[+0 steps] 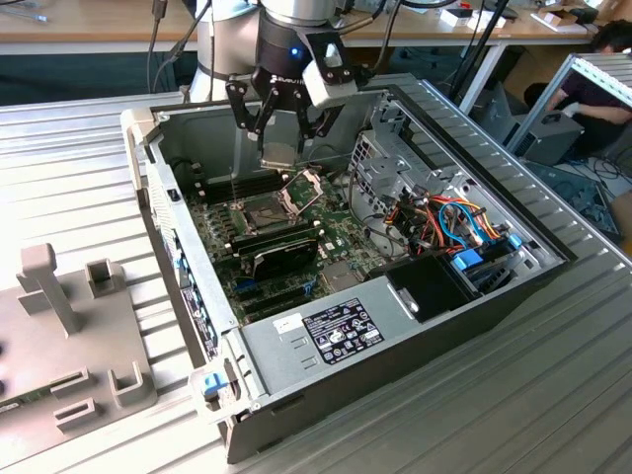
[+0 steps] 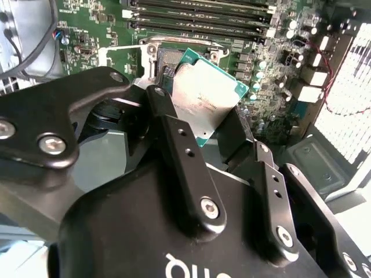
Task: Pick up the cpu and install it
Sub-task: 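Place the cpu into insertion slot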
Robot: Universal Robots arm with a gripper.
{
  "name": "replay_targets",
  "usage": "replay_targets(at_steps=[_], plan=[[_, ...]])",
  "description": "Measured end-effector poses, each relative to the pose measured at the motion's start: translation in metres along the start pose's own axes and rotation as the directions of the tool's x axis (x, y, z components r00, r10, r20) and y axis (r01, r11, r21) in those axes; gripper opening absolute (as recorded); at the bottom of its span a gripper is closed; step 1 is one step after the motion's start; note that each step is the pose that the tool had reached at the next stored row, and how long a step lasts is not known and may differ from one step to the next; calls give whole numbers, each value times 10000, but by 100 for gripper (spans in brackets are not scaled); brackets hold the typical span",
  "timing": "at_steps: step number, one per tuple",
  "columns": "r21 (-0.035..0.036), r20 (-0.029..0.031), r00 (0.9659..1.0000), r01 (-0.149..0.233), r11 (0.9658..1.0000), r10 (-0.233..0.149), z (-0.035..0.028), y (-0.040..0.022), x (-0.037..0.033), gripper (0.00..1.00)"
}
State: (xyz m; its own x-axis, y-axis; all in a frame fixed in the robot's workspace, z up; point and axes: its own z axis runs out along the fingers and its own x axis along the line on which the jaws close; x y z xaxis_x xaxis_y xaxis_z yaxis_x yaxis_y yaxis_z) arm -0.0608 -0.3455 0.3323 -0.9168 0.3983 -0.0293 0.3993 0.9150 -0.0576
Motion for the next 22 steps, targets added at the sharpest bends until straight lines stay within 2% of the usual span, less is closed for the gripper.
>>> replay_targets(at_steps=[1, 6, 22], plan=[[11, -21, 9993, -375, 9993, 375, 1, 0, 0, 55], [26, -47, 9963, -854, 9963, 855, 2, 0, 0, 55], [32, -56, 9949, -1011, 9949, 1011, 3, 0, 0, 55]])
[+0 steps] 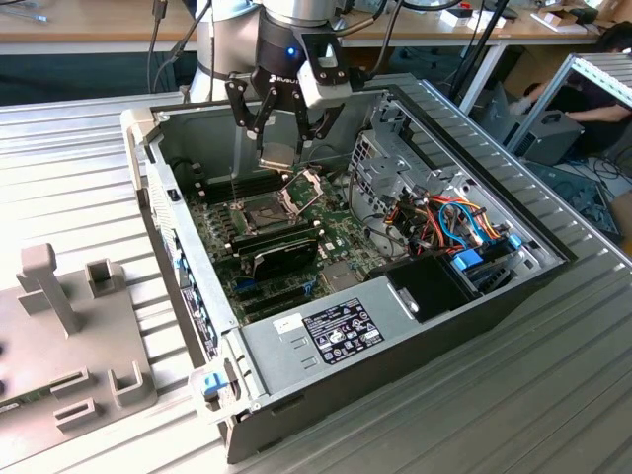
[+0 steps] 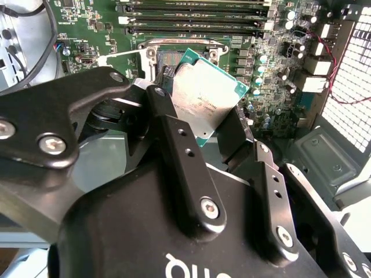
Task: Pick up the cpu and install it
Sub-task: 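Place the cpu into insertion slot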
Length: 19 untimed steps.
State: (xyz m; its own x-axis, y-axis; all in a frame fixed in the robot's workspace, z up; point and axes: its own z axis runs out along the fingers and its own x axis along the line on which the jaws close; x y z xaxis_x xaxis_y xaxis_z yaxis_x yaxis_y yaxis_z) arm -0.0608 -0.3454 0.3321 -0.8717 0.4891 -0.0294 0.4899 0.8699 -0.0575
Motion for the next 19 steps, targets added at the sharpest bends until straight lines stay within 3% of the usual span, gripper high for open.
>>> replay_targets(at_steps=[6, 10, 14, 18, 19], plan=[[29, -51, 9960, -897, 9960, 898, 5, 0, 0, 55], [52, -85, 9881, -1535, 9881, 1535, 10, 1, 0, 55], [78, -119, 9759, -2178, 9760, 2179, 17, 1, 0, 55], [109, -152, 9583, -2851, 9584, 2852, 23, 1, 1, 55], [113, -156, 9556, -2941, 9557, 2943, 24, 1, 1, 55]])
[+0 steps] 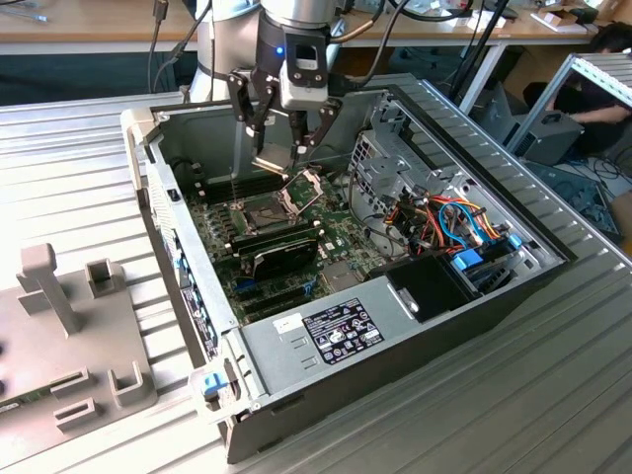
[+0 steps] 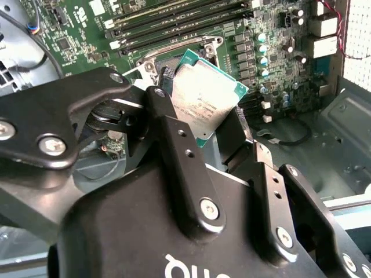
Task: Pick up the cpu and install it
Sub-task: 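Place the cpu into insertion slot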
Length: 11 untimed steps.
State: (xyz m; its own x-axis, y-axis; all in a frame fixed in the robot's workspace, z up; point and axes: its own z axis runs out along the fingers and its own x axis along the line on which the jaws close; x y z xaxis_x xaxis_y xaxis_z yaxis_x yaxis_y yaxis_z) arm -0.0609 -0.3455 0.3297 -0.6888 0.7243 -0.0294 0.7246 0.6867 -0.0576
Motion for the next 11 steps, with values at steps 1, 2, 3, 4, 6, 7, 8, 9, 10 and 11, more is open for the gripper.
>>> replay_targets(at_steps=[1, 2, 3, 4, 6, 7, 8, 9, 10, 11], plan=[[0, 0, 10000, -4, 10000, 4, 0, 0, 0, 55], [0, -1, 10000, -15, 10000, 15, 0, 0, 0, 55], [0, -2, 10000, -31, 10000, 31, 1, 0, 0, 55], [0, -2, 10000, -34, 10000, 34, 1, 0, 0, 55], [0, -2, 10000, -37, 10000, 37, 1, 0, 0, 55], [0, -3, 10000, -40, 10000, 40, 1, 0, 0, 55], [0, -3, 10000, -42, 10000, 42, 1, 0, 0, 55], [0, -3, 10000, -43, 10000, 43, 1, 0, 0, 55], [0, -3, 10000, -45, 10000, 45, 1, 0, 0, 55], [1, -3, 10000, -47, 10000, 47, 0, 0, 0, 55]])
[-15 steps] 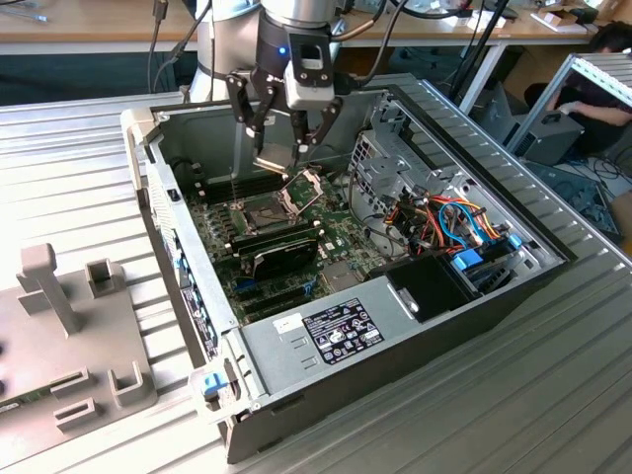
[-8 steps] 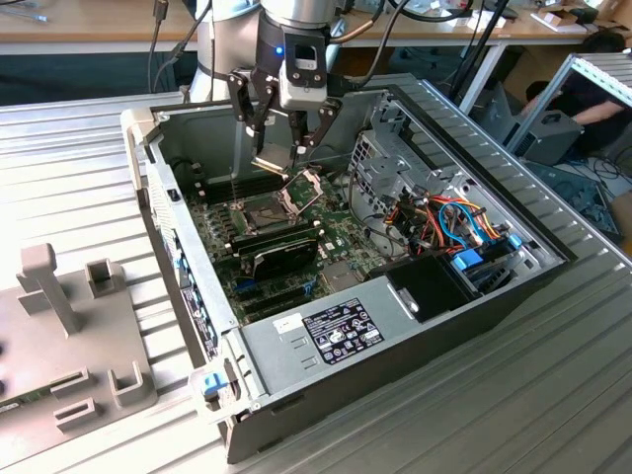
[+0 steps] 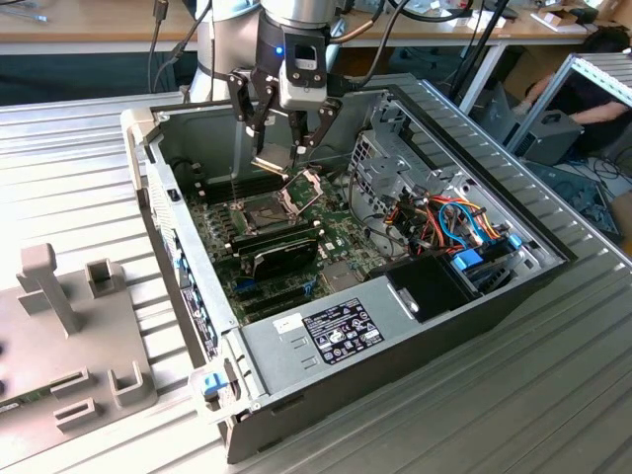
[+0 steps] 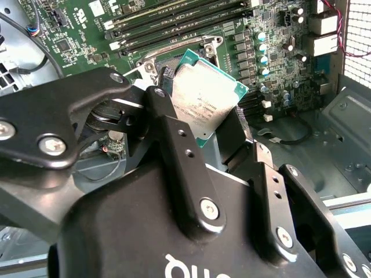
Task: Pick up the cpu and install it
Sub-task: 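Place the cpu into insertion slot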
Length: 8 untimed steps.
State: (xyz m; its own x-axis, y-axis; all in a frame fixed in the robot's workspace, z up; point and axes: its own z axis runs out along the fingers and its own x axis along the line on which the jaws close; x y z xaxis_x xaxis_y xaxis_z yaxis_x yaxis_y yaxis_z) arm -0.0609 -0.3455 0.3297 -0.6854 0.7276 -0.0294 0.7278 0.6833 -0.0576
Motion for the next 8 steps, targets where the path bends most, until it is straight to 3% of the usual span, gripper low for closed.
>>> replay_targets(at_steps=[5, 8], plan=[[3, -7, 9999, -102, 9999, 102, 0, 0, 0, 55], [15, -29, 9988, -497, 9988, 497, 2, 0, 0, 55]])
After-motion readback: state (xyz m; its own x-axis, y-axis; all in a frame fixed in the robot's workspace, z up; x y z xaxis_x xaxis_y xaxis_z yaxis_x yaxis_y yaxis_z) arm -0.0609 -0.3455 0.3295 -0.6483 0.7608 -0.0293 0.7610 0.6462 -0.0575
